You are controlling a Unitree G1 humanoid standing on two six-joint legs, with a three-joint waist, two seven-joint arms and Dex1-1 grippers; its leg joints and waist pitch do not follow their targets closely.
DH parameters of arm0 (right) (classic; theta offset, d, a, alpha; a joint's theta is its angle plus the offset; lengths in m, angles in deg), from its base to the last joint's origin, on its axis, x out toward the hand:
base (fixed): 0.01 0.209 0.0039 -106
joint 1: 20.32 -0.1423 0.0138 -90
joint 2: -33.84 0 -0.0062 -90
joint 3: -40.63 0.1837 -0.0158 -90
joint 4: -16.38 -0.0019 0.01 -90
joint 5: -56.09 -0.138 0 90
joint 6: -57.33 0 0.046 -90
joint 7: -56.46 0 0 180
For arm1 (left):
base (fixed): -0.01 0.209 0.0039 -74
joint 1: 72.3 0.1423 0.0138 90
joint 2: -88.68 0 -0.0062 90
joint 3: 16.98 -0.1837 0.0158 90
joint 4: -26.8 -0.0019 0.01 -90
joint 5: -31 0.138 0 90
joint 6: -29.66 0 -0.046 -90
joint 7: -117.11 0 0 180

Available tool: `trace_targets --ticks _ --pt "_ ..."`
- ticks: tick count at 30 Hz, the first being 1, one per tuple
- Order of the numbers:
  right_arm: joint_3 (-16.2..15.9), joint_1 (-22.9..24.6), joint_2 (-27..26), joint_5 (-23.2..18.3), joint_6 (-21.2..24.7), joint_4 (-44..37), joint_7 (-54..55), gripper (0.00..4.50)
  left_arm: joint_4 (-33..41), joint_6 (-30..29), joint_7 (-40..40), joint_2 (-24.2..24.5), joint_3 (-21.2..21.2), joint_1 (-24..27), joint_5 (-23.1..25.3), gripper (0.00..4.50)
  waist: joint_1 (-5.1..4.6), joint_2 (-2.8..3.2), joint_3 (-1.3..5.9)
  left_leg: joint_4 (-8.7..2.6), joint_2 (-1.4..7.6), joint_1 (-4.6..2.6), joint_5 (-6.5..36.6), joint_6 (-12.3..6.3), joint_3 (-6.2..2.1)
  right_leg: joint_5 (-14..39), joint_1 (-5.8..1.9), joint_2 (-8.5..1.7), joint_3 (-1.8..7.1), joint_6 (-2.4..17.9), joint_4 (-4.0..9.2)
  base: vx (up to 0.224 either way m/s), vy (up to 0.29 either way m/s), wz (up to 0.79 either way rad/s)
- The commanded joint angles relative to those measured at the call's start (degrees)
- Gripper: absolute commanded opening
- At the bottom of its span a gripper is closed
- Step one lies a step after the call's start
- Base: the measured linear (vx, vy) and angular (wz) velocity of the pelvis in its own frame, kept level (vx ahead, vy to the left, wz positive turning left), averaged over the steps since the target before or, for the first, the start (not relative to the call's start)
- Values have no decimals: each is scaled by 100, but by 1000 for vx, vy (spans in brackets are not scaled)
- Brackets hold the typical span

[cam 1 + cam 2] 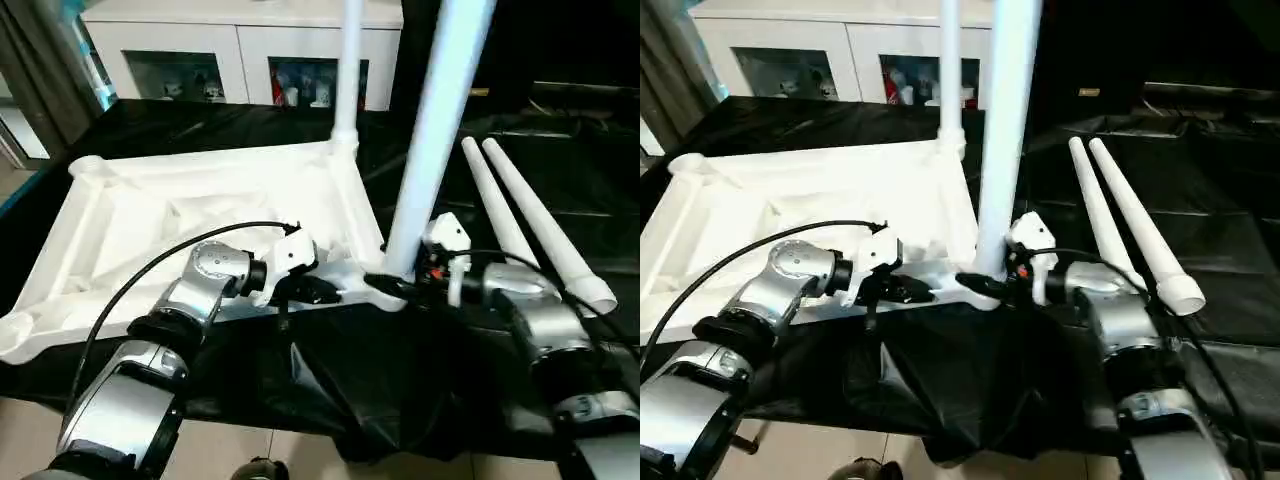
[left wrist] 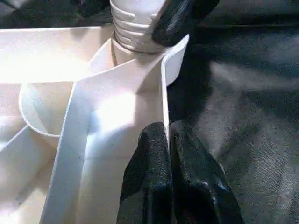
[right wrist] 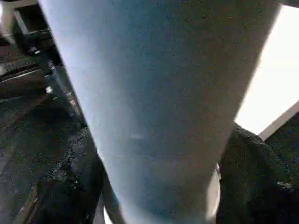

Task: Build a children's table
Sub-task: Rotate leg to tighten

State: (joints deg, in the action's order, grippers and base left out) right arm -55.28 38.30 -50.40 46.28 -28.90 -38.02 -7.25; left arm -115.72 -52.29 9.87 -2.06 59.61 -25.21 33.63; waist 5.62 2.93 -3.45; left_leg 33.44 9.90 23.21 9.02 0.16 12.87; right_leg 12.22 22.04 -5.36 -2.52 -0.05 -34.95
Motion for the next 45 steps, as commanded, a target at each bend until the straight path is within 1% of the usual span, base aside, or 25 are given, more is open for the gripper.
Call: trace_targets --ticks 1,4,6,12,16,18,19,20,22,23,24,25,26,27,29,31,32,33,37,38,39,40,42,43,45 --pt "-7 -17 144 -15 46 -75 -71 322 88 65 294 35 -39 91 -115 0 -12 -78 364 -407 408 -219 1539 -259 -226 695 -144 -404 201 1574 408 0 0 0" --pt "3 -63 128 -4 55 -3 -120 310 102 46 317 82 -32 73 -114 0 -15 -75 375 -399 408 -212 1410 -299 -227 559 -147 -401 198 1592 392 0 0 0" --pt "10 -78 109 -30 97 19 -171 287 135 14 331 93 -11 68 -121 0 -20 -79 375 -396 405 -211 1379 -321 -223 495 -144 -391 194 1611 385 0 0 0" --pt "29 23 5 -67 163 3 -55 272 111 -48 145 40 46 35 -129 0 -26 -75 362 -408 407 -213 1447 -293 -226 638 -139 -396 195 1597 401 0 0 0" --pt "353 -56 -349 2 42 454 1130 270 -283 -179 -986 -173 116 -240 118 0 -61 -72 349 -429 409 -229 1613 -164 -231 858 -110 -400 204 1565 422 0 0 0" --pt "498 -103 -586 74 -50 710 1875 270 -493 -440 -1604 -387 228 -427 124 0 -95 -84 330 -453 401 -263 1846 41 -245 1242 -85 -409 220 1496 460 0 0 0" --pt "507 -106 -617 94 -64 737 1989 270 -516 -473 -1692 -417 242 -452 125 0 -98 -81 331 -454 397 -264 1869 63 -246 1287 -81 -411 222 1475 469 0 0 0" --pt "522 -110 -642 97 -61 758 2065 270 -531 -489 -1746 -437 248 -467 128 0 -97 -85 332 -455 396 -260 1868 67 -252 1302 -92 -417 221 1449 474 0 0 0" --pt "789 -183 -1151 110 -31 1139 3451 270 -798 -832 -2699 -836 365 -735 142 0 -121 -64 343 -458 385 -258 1787 69 -246 1114 -77 -394 227 1425 466 0 0 0" --pt "811 -191 -1225 118 -36 1183 3625 270 -829 -881 -2803 -894 386 -766 131 0 -130 -52 344 -457 383 -257 1775 81 -246 1079 -74 -403 232 1426 466 0 0 0" --pt "829 -200 -1330 138 -50 1232 3836 270 -862 -933 -2921 -970 408 -800 109 0 -121 -69 353 -446 363 -246 1691 51 -248 957 -106 -403 222 1415 471 0 0 0" --pt "839 -207 -1409 152 -57 1265 3981 270 -884 -959 -3004 -1025 422 -824 98 0 -123 -43 358 -445 368 -240 1653 20 -245 878 -97 -407 227 1417 459 0 0 0" --pt "838 -228 -1530 186 -90 1321 4126 269 -942 -951 -3104 -1094 419 -862 114 0 -127 -59 360 -441 364 -234 1572 -28 -243 740 -109 -395 218 1407 459 0 0 0" --pt "807 -245 -1649 233 -143 1367 4235 269 -995 -934 -3180 -1157 408 -893 144 0 -122 -50 361 -436 359 -230 1547 -56 -242 683 -112 -397 218 1408 459 0 0 0" --pt "628 -271 -1869 351 -311 1377 4191 269 -1035 -871 -3235 -1262 374 -917 185 0 -122 -58 352 -435 358 -216 1555 -141 -241 708 -120 -405 213 1372 478 0 0 0" --pt "619 -285 -1982 262 -377 1317 4006 339 -1029 -835 -3151 -1289 350 -903 174 0 -124 -48 337 -457 366 -228 1692 -122 -253 929 -118 -399 208 1318 501 0 0 0" --pt "617 -301 -2010 222 -390 1270 3861 339 -1029 -826 -3095 -1277 352 -890 164 0 -129 -46 330 -465 371 -234 1784 -98 -255 1026 -113 -400 213 1301 509 0 0 0" --pt "542 -311 -1967 232 -403 1174 3606 341 -1001 -804 -2952 -1223 349 -848 148 0 -138 -69 329 -471 369 -231 1846 -86 -255 1079 -115 -388 211 1280 513 0 0 0" --pt "399 -286 -1812 222 -377 1015 3218 368 -937 -729 -2679 -1112 312 -772 141 0 -175 -61 325 -480 373 -212 1812 -109 -262 1035 -121 -396 212 1292 503 0 0 0" --pt "317 -226 -1629 138 -272 801 2715 368 -862 -603 -2350 -981 257 -683 133 0 -182 -88 320 -477 369 -209 1811 -138 -258 1046 -127 -393 211 1298 515 0 0 0" --pt "264 -178 -1494 86 -200 651 2376 368 -800 -441 -2069 -890 227 -616 108 0 -172 -82 325 -464 371 -183 1718 -211 -259 971 -164 -392 202 1299 496 0 0 0" --pt "211 -123 -1352 41 -135 503 2066 368 -740 -403 -1837 -811 208 -558 79 0 -173 -115 334 -451 376 -169 1591 -305 -244 822 -174 -384 198 1302 486 0 0 0" --pt "124 -52 -1102 26 -83 322 1664 368 -640 -269 -1511 -686 181 -471 38 0 -166 -100 351 -420 382 -167 1343 -437 -228 500 -170 -388 194 1408 441 0 0 0" --pt "60 -12 -915 24 -56 217 1399 368 -555 -193 -1258 -594 161 -404 -4 0 -170 -119 360 -399 378 -158 1212 -517 -223 340 -180 -385 184 1482 422 0 0 0" --pt "18 14 -773 19 -36 144 1204 368 -490 -177 -1061 -520 143 -356 -34 0 -151 -111 363 -375 379 -154 1058 -631 -214 159 -180 -391 180 1542 402 0 0 0"
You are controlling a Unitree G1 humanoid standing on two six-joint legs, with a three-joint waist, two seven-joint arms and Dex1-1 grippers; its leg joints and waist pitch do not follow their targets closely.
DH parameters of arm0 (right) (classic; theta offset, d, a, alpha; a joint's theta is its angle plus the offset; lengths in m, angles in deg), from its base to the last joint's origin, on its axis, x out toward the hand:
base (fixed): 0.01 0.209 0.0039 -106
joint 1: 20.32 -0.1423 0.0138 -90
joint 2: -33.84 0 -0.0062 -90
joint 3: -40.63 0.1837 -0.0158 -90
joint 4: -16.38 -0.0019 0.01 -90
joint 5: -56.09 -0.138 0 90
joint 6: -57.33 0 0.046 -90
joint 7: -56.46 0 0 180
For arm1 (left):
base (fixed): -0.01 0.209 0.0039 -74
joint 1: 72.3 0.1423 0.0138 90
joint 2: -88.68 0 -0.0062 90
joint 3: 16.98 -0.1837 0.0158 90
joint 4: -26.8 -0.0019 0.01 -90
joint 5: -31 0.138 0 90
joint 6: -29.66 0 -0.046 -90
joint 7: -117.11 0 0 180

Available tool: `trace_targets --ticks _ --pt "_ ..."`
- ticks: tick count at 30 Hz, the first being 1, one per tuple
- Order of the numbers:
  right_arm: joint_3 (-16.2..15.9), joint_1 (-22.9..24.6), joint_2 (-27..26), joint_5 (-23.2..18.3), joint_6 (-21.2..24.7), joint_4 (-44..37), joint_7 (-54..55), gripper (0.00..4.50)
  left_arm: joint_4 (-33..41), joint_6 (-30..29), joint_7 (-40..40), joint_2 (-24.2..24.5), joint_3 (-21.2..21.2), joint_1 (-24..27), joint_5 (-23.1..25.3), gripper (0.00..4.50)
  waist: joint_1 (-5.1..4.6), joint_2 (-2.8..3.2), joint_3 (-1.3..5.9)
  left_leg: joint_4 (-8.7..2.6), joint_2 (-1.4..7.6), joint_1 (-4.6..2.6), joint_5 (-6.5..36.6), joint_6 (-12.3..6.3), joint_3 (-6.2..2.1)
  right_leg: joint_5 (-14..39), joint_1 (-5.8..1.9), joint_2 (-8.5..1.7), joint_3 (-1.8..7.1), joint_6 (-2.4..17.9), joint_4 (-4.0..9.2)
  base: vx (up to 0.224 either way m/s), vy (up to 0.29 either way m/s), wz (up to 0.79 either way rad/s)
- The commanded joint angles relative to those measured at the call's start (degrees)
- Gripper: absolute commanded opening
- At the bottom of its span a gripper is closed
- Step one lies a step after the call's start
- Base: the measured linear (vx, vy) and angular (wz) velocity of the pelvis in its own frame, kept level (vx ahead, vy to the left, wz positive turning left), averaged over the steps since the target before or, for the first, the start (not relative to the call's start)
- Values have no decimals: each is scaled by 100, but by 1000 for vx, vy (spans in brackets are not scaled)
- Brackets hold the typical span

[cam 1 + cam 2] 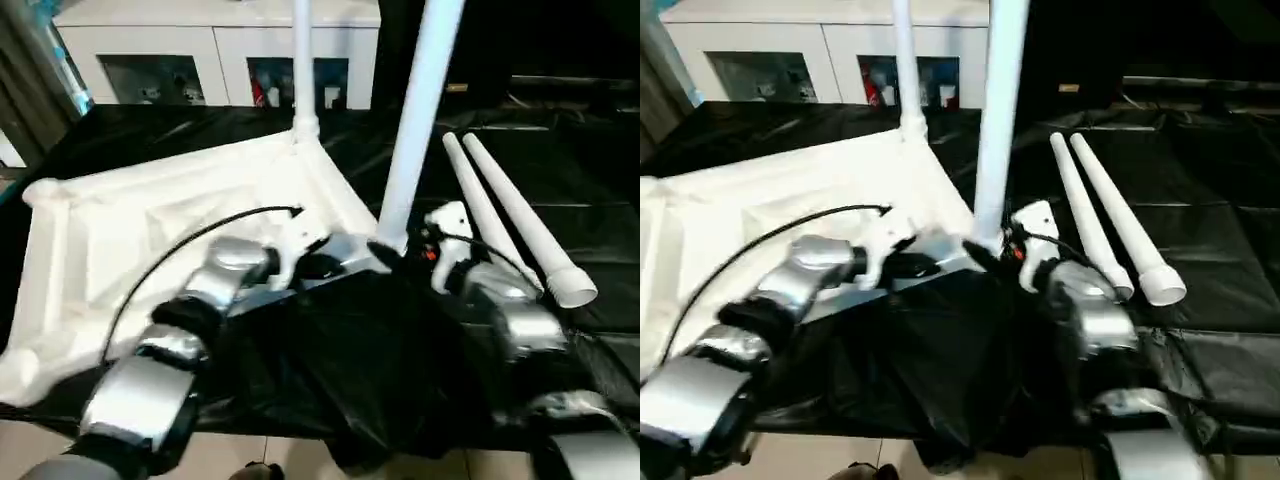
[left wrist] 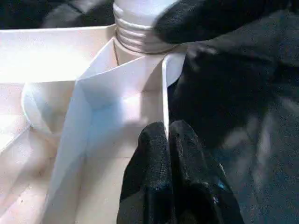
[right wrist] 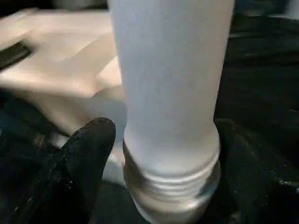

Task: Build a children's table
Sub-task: Rotate leg to tighten

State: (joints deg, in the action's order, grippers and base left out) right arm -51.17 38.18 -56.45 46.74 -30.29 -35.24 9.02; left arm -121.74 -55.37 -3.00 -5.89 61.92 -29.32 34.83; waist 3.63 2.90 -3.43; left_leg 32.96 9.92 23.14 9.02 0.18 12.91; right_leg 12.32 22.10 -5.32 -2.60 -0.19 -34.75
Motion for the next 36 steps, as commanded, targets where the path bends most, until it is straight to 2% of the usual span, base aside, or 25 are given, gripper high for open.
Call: trace_targets --ticks 1,6,8,11,14,15,17,18,22,24,25,27,28,32,34,35,36 --pt "-419 70 41 -47 153 -258 -798 368 228 149 582 -17 -127 135 -214 0 45 -102 363 -328 377 -156 1064 -653 -215 168 -177 -390 181 1599 381 0 0 0" --pt "-503 158 441 -59 251 -542 -1398 368 504 43 1320 213 -156 289 -388 0 82 -113 352 -340 405 -164 1127 -611 -217 391 -177 -393 189 1638 383 0 0 0" --pt "-560 175 658 51 206 -601 -1539 368 660 17 1688 350 -175 381 -442 0 116 -111 359 -345 415 -191 1154 -553 -213 447 -151 -393 196 1641 386 0 0 0" --pt "-569 176 764 77 197 -589 -1634 368 722 33 1859 431 -175 437 -427 0 157 -98 354 -351 419 -202 1197 -486 -206 505 -138 -397 206 1638 385 0 0 0" --pt "-570 178 776 63 205 -587 -1673 368 740 24 1879 439 -164 449 -434 0 163 -109 366 -351 415 -201 1192 -432 -210 443 -148 -398 204 1628 369 0 0 0" --pt "-562 183 781 50 229 -599 -1721 344 767 13 1901 448 -155 466 -439 0 161 -112 368 -343 407 -196 1154 -444 -206 381 -151 -397 203 1632 365 0 0 0" --pt "-559 192 788 22 269 -633 -1768 344 824 -23 1931 462 -158 490 -460 0 165 -121 380 -324 399 -184 1042 -501 -204 241 -165 -400 202 1650 347 0 0 0" --pt "-549 196 775 -21 323 -666 -1804 332 860 -45 1943 472 -163 506 -472 0 172 -129 397 -305 398 -173 900 -586 -205 86 -176 -402 195 1661 325 0 0 0" --pt "-579 246 735 -125 445 -756 -1880 299 941 -97 1918 474 -141 543 -472 0 179 -127 421 -270 393 -160 719 -719 -201 -118 -167 -388 184 1688 292 0 0 0" --pt "-538 310 638 -154 499 -762 -1752 299 872 -86 1706 427 -118 507 -420 0 183 -128 436 -255 393 -155 698 -722 -201 -136 -162 -388 183 1696 281 0 0 0" --pt "-523 317 613 -154 505 -747 -1701 278 848 -84 1642 414 -115 494 -402 0 182 -124 429 -254 392 -145 735 -711 -202 -79 -149 -385 183 1690 286 0 0 0" --pt "-404 285 379 30 382 -412 -971 278 570 -104 913 258 -64 312 -232 0 176 -117 428 -259 396 -144 845 -638 -209 98 -131 -383 181 1674 294 0 0 0" --pt "-372 270 301 108 328 -292 -703 277 477 -134 677 193 -32 244 -202 0 144 -112 411 -276 396 -159 1014 -515 -206 343 -93 -380 193 1649 324 0 0 0" --pt "-81 154 -256 342 284 349 978 275 -13 -383 -680 -255 87 -163 -49 0 94 -114 376 -345 382 -192 1592 -79 -240 1239 -82 -404 212 1458 418 0 0 0" --pt "124 71 -567 304 345 616 1789 275 -255 -630 -1551 -523 171 -381 14 0 81 -110 383 -364 381 -250 1815 115 -261 1495 -56 -416 214 1381 449 0 0 0" --pt "163 55 -620 284 366 656 1916 275 -296 -691 -1725 -572 193 -420 20 0 77 -119 380 -371 378 -245 1836 127 -255 1512 -63 -408 216 1342 460 0 0 0" --pt "221 4 -712 265 381 750 2178 275 -355 -678 -1850 -670 224 -475 -5 0 103 -28 390 -374 377 -256 1845 131 -264 1373 -62 -415 224 1290 466 0 0 0"
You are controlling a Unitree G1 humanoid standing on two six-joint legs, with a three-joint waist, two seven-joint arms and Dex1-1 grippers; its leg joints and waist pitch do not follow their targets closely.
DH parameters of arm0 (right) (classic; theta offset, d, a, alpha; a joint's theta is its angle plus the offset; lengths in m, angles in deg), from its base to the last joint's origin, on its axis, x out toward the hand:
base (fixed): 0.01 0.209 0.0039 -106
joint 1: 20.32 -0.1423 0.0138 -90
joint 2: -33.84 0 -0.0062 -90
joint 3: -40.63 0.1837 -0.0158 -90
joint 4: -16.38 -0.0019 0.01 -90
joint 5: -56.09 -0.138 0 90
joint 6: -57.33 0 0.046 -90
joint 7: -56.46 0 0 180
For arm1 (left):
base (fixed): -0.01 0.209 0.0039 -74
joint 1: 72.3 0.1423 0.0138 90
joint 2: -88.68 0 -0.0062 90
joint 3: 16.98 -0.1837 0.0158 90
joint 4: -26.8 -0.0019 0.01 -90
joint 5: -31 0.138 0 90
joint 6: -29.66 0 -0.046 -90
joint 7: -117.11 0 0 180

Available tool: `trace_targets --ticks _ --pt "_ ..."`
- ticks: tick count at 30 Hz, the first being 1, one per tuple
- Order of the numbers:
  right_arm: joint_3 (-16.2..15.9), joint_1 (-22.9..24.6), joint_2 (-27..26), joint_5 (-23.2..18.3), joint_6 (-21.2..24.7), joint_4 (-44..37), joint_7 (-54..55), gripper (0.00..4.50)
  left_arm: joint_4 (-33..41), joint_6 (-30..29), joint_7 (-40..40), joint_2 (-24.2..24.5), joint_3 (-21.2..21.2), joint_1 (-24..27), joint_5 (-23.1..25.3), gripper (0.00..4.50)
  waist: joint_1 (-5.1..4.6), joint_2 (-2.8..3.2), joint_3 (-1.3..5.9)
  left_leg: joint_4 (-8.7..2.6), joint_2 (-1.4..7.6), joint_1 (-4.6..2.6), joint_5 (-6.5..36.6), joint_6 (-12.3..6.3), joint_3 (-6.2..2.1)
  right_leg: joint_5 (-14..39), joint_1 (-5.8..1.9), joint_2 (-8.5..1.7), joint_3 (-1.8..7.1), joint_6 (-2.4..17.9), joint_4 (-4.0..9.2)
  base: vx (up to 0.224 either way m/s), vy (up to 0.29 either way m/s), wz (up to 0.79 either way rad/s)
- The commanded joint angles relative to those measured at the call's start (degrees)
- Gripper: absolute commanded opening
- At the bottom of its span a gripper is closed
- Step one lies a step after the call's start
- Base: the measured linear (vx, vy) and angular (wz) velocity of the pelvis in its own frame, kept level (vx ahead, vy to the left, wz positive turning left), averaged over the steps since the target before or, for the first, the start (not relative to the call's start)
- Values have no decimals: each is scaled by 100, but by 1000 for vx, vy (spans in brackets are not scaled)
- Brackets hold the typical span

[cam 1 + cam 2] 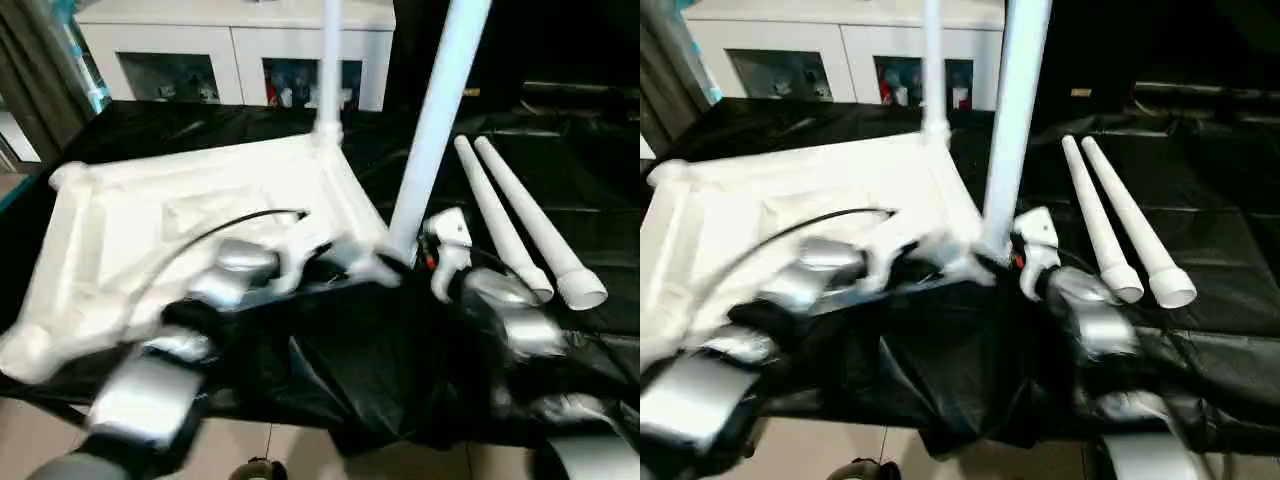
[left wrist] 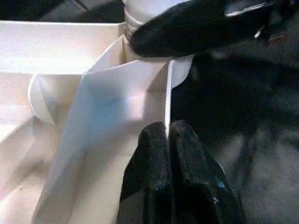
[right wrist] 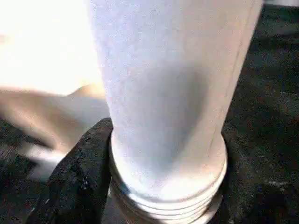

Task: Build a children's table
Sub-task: Rotate leg to tighten, then rotate table base

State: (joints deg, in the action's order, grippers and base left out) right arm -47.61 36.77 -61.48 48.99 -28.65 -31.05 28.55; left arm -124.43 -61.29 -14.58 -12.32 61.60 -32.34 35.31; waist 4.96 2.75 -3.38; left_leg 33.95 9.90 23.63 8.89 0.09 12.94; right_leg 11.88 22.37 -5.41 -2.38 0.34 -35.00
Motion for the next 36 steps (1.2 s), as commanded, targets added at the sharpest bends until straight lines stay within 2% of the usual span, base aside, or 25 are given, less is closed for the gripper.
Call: trace_targets --ticks 1,2,3,4,5,6,7,8,10,12,14,17,18,19,20,21,23,25,27,28,30,31,32,33,36 --pt "-97 73 -318 49 211 453 543 275 -133 -15 -822 -156 269 -226 -64 0 -49 -10 368 -491 374 -295 1923 146 -263 1396 -88 -388 199 1221 510 0 0 0" --pt "-93 64 -331 51 210 468 582 275 -138 -6 -839 -171 270 -233 -65 0 -71 -58 355 -510 361 -306 2089 177 -266 1479 -93 -375 192 1182 525 0 0 0" --pt "-71 21 -395 57 206 540 769 275 -166 36 -917 -247 276 -264 -71 0 -71 -69 361 -499 356 -325 2137 184 -263 1527 -91 -391 201 1170 538 0 0 0" --pt "-53 -32 -494 107 117 617 986 275 -219 125 -989 -358 245 -305 -40 0 -61 -29 363 -495 353 -319 2146 179 -279 1589 -108 -418 211 1139 546 0 0 0" --pt "-53 -32 -494 107 117 617 986 275 -219 125 -989 -358 245 -305 -40 0 -71 -45 368 -493 346 -311 2121 169 -268 1584 -104 -412 214 1122 558 0 0 0" --pt "-27 -79 -609 138 -34 661 1059 310 -287 230 -976 -467 200 -345 0 0 -50 5 383 -486 348 -299 1971 136 -275 1376 -122 -415 214 1115 538 0 0 0" --pt "0 -87 -654 102 -90 647 997 310 -309 258 -926 -500 192 -357 0 0 -56 -2 380 -492 352 -295 1951 123 -272 1291 -121 -404 212 1112 542 0 0 0" --pt "37 -105 -697 88 -139 645 964 345 -349 356 -883 -528 182 -375 16 0 -46 -22 392 -485 349 -289 1873 69 -271 1092 -143 -393 203 1138 517 0 0 0" --pt "35 -94 -671 168 -311 543 967 345 -372 512 -723 -538 162 -375 15 0 -36 -6 394 -482 349 -273 1773 -7 -268 883 -154 -394 195 1189 499 0 0 0" --pt "22 -89 -638 200 -401 487 1003 365 -390 625 -665 -541 137 -379 10 0 -36 -29 400 -473 350 -264 1681 -72 -264 748 -173 -397 189 1227 483 0 0 0" --pt "66 62 -531 101 -472 75 987 365 -408 830 -715 -548 140 -377 6 0 -28 -56 394 -472 358 -267 1657 -141 -257 756 -176 -393 188 1232 491 0 0 0" --pt "189 389 -366 -11 -507 -636 1043 365 -491 1103 -1271 -557 286 -448 -4 0 -4 -52 389 -475 366 -260 1632 -194 -268 834 -190 -394 189 1145 493 0 0 0" --pt "226 451 -348 -23 -495 -748 1039 376 -512 1152 -1353 -559 331 -468 -22 45 6 -85 405 -468 368 -254 1562 -232 -270 842 -199 -409 190 1115 481 0 0 0" --pt "265 609 -298 -61 -414 -1020 997 376 -494 1145 -1331 -539 395 -490 -81 45 -6 -73 404 -465 360 -240 1526 -254 -272 868 -200 -410 185 1116 481 0 0 0" --pt "285 715 -266 -86 -360 -1195 963 376 -474 1125 -1289 -526 427 -497 -118 56 6 -73 413 -451 360 -239 1435 -304 -266 830 -202 -409 186 1095 491 0 0 0" --pt "290 824 -235 -87 -334 -1362 921 376 -457 1123 -1271 -504 464 -502 -144 60 15 -68 451 -418 365 -224 1159 -410 -261 410 -198 -402 177 1190 438 0 0 0" --pt "254 1086 -158 -87 -258 -1784 839 376 -376 1232 -1443 -413 548 -484 -163 68 37 -85 463 -387 367 -202 935 -537 -262 5 -207 -391 171 1216 390 0 0 0" --pt "243 1367 -101 -187 -48 -2289 770 376 -263 1301 -1691 -252 669 -441 -178 91 38 -78 498 -315 343 -152 513 -842 -262 -699 -203 -387 152 1257 292 0 0 0" --pt "179 1545 -63 -260 193 -2606 689 376 -157 1314 -1926 -50 725 -381 -132 103 24 -92 483 -303 321 -141 557 -945 -250 -650 -200 -379 140 1260 314 0 0 0" --pt "179 1545 -63 -260 193 -2606 689 376 -157 1314 -1926 -50 725 -381 -132 113 20 -85 467 -310 319 -147 678 -923 -244 -375 -191 -373 135 1254 347 0 0 0" --pt "-195 1783 35 -190 465 -2912 329 376 110 982 -2498 504 851 -223 69 135 10 -61 451 -350 357 -162 922 -758 -263 125 -184 -347 135 1190 366 0 0 0" --pt "-212 1790 37 -186 476 -2921 311 376 126 962 -2535 533 859 -212 81 135 -3 -54 445 -359 352 -159 952 -715 -269 194 -180 -339 133 1166 369 0 0 0" --pt "-382 1856 47 -162 639 -3016 126 376 342 738 -3003 872 974 -73 224 140 -35 -66 443 -381 361 -159 1042 -634 -279 266 -182 -316 128 1148 361 0 0 0" --pt "-468 1859 46 -145 710 -3015 37 376 499 628 -3308 1085 1052 38 331 169 -52 -30 449 -382 367 -184 1106 -550 -277 352 -158 -319 134 1133 365 0 0 0" --pt "-581 1857 59 -133 843 -3024 -69 376 742 530 -3771 1392 1120 222 549 180 -63 -3 456 -388 376 -204 1078 -419 -282 286 -144 -299 143 1159 355 0 0 0"
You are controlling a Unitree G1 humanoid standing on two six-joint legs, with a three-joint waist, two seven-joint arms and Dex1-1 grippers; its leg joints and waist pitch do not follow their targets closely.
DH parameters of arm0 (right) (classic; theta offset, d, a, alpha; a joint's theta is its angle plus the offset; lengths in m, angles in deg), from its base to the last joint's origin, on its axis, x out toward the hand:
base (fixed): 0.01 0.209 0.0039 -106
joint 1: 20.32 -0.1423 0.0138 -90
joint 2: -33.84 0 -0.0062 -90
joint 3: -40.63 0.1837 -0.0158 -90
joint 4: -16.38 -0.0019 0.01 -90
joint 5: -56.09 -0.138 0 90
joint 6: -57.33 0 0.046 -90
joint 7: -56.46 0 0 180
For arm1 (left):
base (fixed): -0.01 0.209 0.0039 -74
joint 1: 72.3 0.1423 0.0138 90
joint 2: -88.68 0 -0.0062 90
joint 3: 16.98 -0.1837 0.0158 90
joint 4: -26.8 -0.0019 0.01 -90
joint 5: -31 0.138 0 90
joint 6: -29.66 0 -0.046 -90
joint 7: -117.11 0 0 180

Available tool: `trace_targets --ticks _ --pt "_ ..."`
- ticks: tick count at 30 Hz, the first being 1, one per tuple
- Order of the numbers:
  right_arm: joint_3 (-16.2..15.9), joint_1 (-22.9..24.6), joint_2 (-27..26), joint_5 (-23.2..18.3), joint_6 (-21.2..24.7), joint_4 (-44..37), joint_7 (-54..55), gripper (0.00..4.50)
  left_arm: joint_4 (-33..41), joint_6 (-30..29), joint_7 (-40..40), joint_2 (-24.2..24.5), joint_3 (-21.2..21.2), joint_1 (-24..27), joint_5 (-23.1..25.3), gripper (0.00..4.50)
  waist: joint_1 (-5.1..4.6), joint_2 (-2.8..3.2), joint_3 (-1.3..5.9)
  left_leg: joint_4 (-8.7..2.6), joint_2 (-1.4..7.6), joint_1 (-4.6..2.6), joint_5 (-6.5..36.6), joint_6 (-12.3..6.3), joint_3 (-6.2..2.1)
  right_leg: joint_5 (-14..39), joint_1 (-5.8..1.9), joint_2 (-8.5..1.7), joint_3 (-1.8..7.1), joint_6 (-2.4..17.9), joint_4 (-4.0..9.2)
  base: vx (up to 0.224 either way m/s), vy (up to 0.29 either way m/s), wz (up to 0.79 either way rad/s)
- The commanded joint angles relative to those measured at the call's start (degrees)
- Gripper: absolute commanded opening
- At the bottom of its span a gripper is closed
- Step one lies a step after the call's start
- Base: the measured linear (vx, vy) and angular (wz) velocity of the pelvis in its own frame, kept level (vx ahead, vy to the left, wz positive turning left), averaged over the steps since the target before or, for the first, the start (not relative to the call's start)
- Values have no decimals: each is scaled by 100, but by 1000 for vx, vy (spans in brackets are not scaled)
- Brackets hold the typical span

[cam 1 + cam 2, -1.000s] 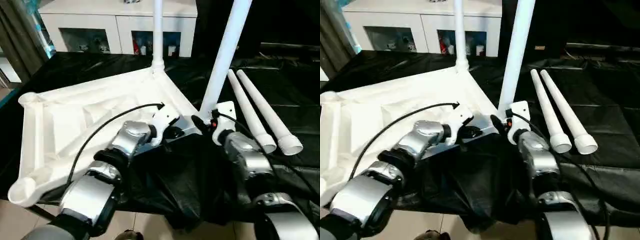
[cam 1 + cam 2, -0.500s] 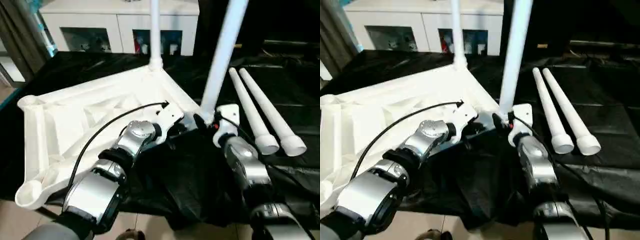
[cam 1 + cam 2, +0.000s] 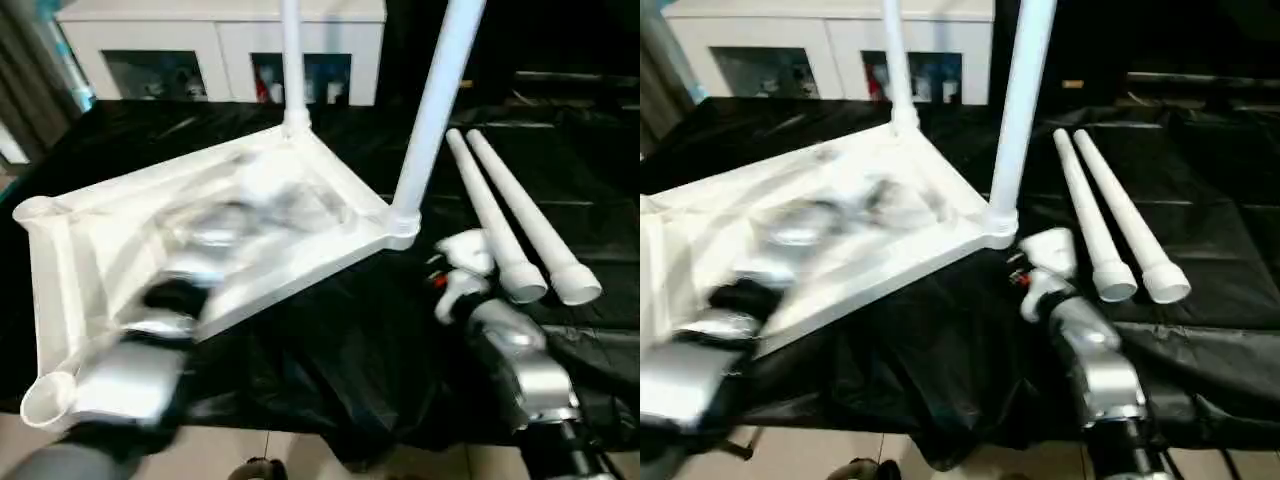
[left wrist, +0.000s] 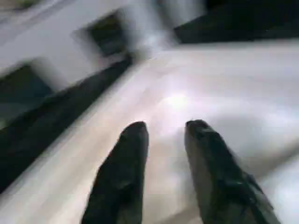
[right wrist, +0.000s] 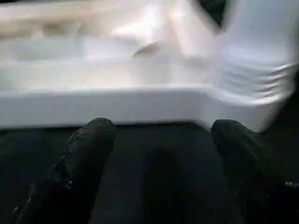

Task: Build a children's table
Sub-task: Rotate table base

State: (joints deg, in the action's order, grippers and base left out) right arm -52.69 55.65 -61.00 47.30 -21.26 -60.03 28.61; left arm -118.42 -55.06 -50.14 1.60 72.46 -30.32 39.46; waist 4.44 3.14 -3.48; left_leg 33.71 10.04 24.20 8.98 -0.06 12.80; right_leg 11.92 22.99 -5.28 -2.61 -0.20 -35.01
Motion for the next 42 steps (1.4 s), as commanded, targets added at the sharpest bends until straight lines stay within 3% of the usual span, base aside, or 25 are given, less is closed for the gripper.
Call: trace_targets --ticks 1,3,6,7,8,10,17,18,19,22,23,31,34,37,42 --pt "-194 -108 15 100 192 -1 -122 376 389 -180 -692 367 51 249 456 180 4 -59 461 -362 357 -279 1041 -377 -253 205 -173 -298 172 1212 360 0 0 0" --pt "-235 -172 6 156 206 102 -113 376 473 -240 -888 526 48 343 592 180 37 3 462 -374 363 -283 1050 -293 -262 140 -161 -302 172 1146 334 0 0 0" --pt "-316 -369 -12 341 170 444 -43 376 620 -418 -1131 914 -149 587 1005 180 17 1 458 -402 359 -290 1242 -102 -271 294 -151 -291 171 1072 337 0 0 0" --pt "-335 -541 -41 436 215 703 70 376 730 -576 -1128 1174 -306 772 1227 180 34 23 449 -415 359 -318 1427 66 -272 488 -119 -309 189 1040 352 0 0 0" --pt "-348 -618 -49 454 216 781 97 376 823 -704 -1079 1266 -363 883 1281 180 21 2 435 -432 350 -295 1461 99 -276 553 -132 -299 189 1024 360 0 0 0" --pt "-356 -736 -77 441 230 856 103 376 905 -928 -940 1371 -413 1036 1315 180 47 19 440 -433 349 -341 1591 256 -258 558 -93 -300 205 1012 364 0 0 0" --pt "-419 -994 -176 488 181 1178 65 376 850 -1227 -45 1291 -520 1165 1118 180 41 9 464 -417 318 -303 1463 255 -257 252 -121 -320 202 1101 328 0 0 0" --pt "-430 -1034 -189 510 155 1285 56 376 893 -1196 127 1299 -625 1186 1149 180 42 8 463 -412 317 -303 1473 255 -253 237 -122 -323 206 1130 325 0 0 0" --pt "-439 -1077 -207 531 116 1412 58 376 943 -1218 275 1300 -710 1209 1168 180 50 47 484 -401 318 -306 1436 257 -261 171 -133 -337 204 1149 317 0 0 0" --pt "-433 -1238 -274 591 -15 1828 118 376 1121 -1332 798 1285 -858 1265 1072 180 43 32 491 -383 317 -306 1309 215 -246 -107 -137 -330 194 1252 292 0 0 0" --pt "-409 -1316 -302 586 -26 1971 142 376 1198 -1391 1004 1299 -911 1271 1042 180 56 61 490 -381 313 -306 1316 217 -247 -99 -136 -328 193 1263 288 0 0 0" --pt "-279 -1943 -450 621 -298 2934 286 376 2070 -2104 2975 1345 -1109 1441 378 180 31 63 455 -440 332 -339 1833 491 -254 528 -113 -350 205 1307 319 0 0 0" --pt "-240 -2164 -454 612 -409 3162 296 376 2623 -1583 3988 1317 -1211 1570 -217 180 50 14 460 -431 332 -330 1726 436 -239 419 -124 -349 209 1341 321 0 0 0" --pt "-256 -2261 -434 640 -483 3304 279 376 3024 -1447 4807 1307 -1350 1662 -653 180 65 34 477 -418 327 -318 1539 375 -221 179 -140 -327 195 1360 271 0 0 0" --pt "-220 -2370 -407 706 -647 3544 235 376 3006 -1464 5300 1101 -1469 1495 -708 180 43 -2 481 -376 314 -299 1282 217 -191 114 -172 -340 206 1409 266 0 0 0"
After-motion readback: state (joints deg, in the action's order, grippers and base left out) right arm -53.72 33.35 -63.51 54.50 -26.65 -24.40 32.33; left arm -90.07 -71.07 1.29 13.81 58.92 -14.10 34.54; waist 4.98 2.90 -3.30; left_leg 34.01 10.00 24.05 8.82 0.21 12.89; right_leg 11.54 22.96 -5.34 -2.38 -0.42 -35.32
